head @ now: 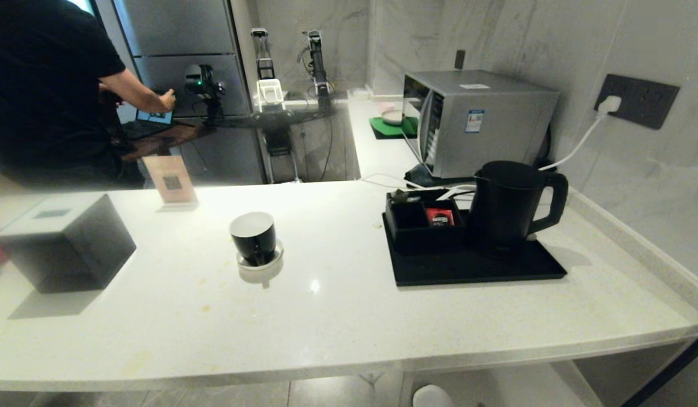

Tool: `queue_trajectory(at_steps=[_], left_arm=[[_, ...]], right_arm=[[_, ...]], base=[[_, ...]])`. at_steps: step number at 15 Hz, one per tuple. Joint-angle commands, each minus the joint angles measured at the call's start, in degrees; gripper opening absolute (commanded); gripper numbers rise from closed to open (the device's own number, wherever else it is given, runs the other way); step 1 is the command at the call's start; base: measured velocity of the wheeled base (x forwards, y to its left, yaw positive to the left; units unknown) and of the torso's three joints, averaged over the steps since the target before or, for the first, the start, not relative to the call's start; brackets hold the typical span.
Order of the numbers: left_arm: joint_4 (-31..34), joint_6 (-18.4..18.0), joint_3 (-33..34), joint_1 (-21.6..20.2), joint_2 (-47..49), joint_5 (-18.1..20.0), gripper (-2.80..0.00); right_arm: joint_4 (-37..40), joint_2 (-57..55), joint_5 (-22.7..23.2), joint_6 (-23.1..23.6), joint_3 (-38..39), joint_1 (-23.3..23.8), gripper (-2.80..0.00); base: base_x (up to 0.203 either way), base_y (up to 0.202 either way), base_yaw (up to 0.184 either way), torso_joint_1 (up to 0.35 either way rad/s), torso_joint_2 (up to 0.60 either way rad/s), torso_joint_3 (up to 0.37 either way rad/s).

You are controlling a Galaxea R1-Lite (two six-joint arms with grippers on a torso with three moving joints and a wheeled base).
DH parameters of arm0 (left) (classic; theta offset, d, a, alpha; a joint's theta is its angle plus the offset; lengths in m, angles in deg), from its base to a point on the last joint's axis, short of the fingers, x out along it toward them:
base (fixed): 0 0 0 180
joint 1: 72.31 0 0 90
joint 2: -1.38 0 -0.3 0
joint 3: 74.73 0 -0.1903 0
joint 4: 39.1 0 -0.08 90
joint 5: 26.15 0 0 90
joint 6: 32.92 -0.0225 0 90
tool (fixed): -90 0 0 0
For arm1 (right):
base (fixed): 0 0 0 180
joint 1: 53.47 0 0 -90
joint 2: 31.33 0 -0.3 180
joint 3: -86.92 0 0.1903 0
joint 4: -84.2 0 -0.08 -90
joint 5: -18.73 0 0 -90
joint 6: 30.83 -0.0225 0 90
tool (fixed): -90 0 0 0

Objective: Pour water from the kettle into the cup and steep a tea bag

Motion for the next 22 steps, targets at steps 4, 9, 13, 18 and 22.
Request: queue_trajectory(at_steps=[4,9,13,18,22], left_arm=[[-0.02,0.03,0.00,0.00,-0.01,-0.02,-2.80],[-0.02,0.03,0.00,0.00,-0.01,-0.02,-2.80],[-0.02,0.03,0.00,0.00,-0.01,-0.02,-2.80],[-0.04,0.03,0.00,0.00,-0.01,-0.02,-2.80],[-0.02,0.03,0.00,0.00,-0.01,-0.02,-2.80]], right_arm=[[0.95,-8.74,3.23,0.50,-9.31,-0.16,-2.80],[-5.50,-23.37,4.94,0.39,-12.49,-4.16,-2.80],[-17.01,-40.74,5.00,-1.13,-12.54,-5.34,-2.80],[-38.58,-68.10,4.84,-2.76,-12.57,-4.34,-2.80],[-61.22,-90.36,4.51,-2.91,-12.68,-1.07,-2.80]], base=[[0.000,0.000,0.000,0.000,0.00,0.000],[0.000,0.000,0.000,0.000,0.00,0.000],[0.000,0.000,0.000,0.000,0.00,0.000],[0.000,0.000,0.000,0.000,0.00,0.000],[0.000,0.000,0.000,0.000,0.00,0.000]])
